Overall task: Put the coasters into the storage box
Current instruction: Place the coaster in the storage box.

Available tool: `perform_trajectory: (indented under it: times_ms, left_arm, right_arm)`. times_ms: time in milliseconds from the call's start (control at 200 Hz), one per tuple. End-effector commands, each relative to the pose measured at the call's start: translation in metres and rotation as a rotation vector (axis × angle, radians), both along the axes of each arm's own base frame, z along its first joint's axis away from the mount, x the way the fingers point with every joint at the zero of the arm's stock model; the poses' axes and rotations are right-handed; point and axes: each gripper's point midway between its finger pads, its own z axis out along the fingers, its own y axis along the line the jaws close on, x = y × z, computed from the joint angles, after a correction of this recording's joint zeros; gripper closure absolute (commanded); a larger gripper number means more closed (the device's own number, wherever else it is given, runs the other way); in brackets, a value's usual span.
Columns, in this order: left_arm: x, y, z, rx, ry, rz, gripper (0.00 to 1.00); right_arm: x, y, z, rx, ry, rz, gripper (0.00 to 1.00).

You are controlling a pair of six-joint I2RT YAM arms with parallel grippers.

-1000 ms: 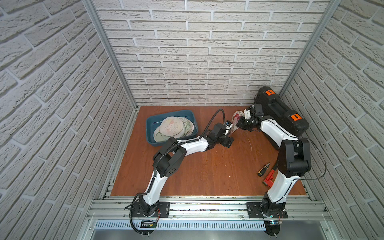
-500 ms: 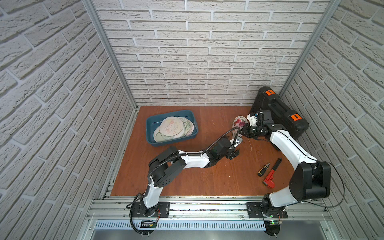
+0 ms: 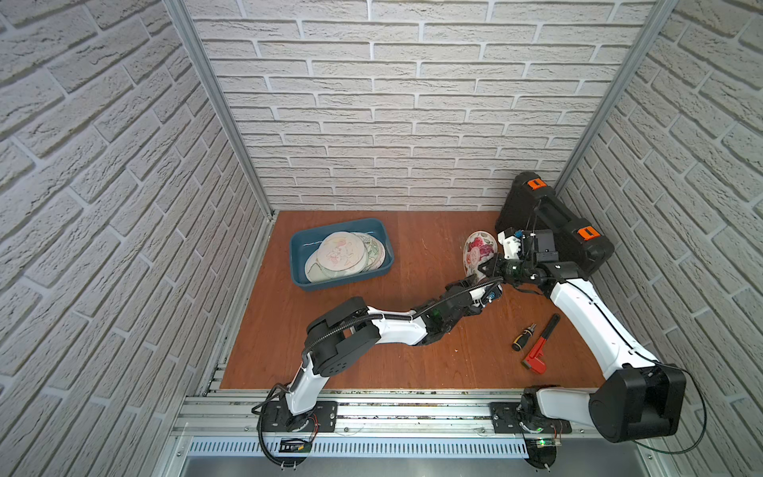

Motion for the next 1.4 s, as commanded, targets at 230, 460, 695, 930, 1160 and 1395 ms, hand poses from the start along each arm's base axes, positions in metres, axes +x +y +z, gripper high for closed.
perform_trajectory:
  times_ms: [230,460,695,930,1160,1395]
  left_arm:
    - [0.026,0.015,0.027,-0.074,-0.044,0.111,1.0]
    - [0.033,0.031,0.028,-0.066,-0.022,0.142,1.0]
    - [0.04,0.051,0.029,-0.062,0.01,0.174,1.0]
    - [0.048,0.069,0.031,-0.07,0.034,0.202,1.0]
    - [0.051,0.086,0.037,-0.072,0.057,0.22,1.0]
    - [0.052,0.105,0.051,-0.103,0.115,0.173,1.0]
  right_arm:
    - [-0.022,0.017,-0.004,0.042,0.038,0.091,0.94]
    - [-0.018,0.017,-0.008,0.042,0.043,0.085,0.93]
    - [-0.013,0.016,-0.007,0.032,0.031,0.087,0.77]
    - [-0.007,0.015,0.004,0.026,-0.007,0.083,0.62]
    - [-0.001,0.01,0.01,-0.004,-0.035,0.067,0.54]
    - [0.001,0.001,0.011,-0.048,-0.057,0.032,0.53]
